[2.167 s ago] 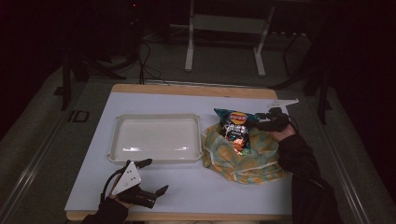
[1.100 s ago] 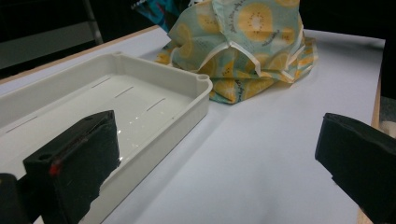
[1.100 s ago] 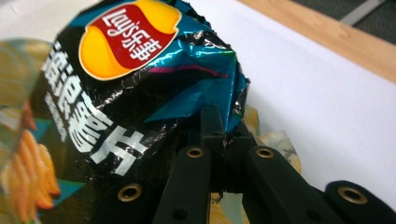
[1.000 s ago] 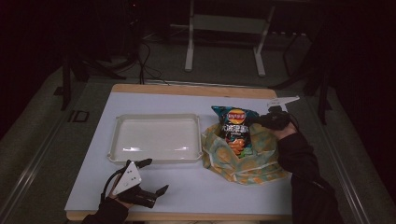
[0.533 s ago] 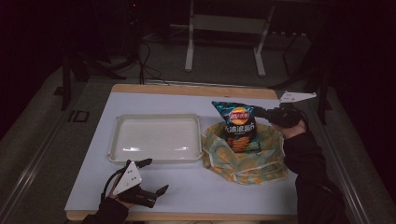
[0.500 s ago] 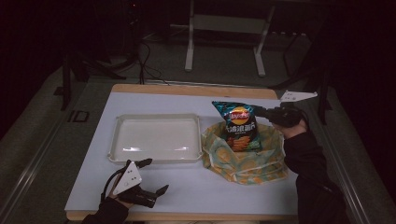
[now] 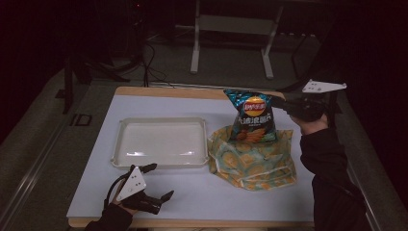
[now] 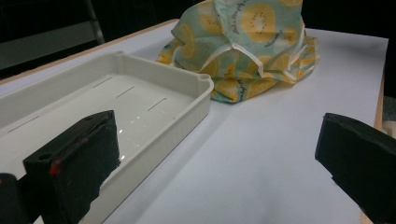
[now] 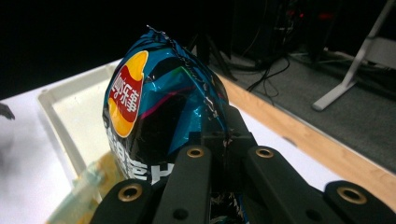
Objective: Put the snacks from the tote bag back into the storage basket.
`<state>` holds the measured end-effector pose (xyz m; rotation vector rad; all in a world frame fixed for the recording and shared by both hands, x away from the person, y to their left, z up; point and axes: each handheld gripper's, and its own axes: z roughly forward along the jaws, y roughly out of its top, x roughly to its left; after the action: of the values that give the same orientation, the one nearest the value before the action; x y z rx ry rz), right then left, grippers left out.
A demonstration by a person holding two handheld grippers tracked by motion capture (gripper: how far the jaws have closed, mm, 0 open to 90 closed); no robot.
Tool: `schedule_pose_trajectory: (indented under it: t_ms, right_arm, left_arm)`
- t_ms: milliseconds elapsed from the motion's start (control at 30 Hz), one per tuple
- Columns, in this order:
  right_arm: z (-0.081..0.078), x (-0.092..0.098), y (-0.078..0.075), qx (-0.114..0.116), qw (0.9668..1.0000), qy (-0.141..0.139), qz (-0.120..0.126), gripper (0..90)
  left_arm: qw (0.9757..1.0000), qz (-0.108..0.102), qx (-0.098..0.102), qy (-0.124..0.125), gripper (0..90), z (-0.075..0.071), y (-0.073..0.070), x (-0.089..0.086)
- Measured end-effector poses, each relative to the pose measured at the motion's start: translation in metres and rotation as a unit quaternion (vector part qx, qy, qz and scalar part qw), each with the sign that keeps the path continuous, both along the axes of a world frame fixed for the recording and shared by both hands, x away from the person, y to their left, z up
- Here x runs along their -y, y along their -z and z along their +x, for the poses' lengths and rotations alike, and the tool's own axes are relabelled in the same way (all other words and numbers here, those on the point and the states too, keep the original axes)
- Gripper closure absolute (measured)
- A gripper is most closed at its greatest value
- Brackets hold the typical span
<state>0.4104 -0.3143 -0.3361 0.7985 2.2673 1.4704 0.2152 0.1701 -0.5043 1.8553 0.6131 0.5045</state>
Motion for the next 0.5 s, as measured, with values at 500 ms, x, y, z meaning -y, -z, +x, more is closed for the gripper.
schedule_pose_trajectory:
  t_ms: [500]
  right_arm:
    - [-0.005,-0.035,-0.04,0.021,0.9996,0.016,-0.007,90.0]
  left_arm:
    - [1.0,-0.005,0.0,-0.002,0.3,0.0,-0.001,0.0]
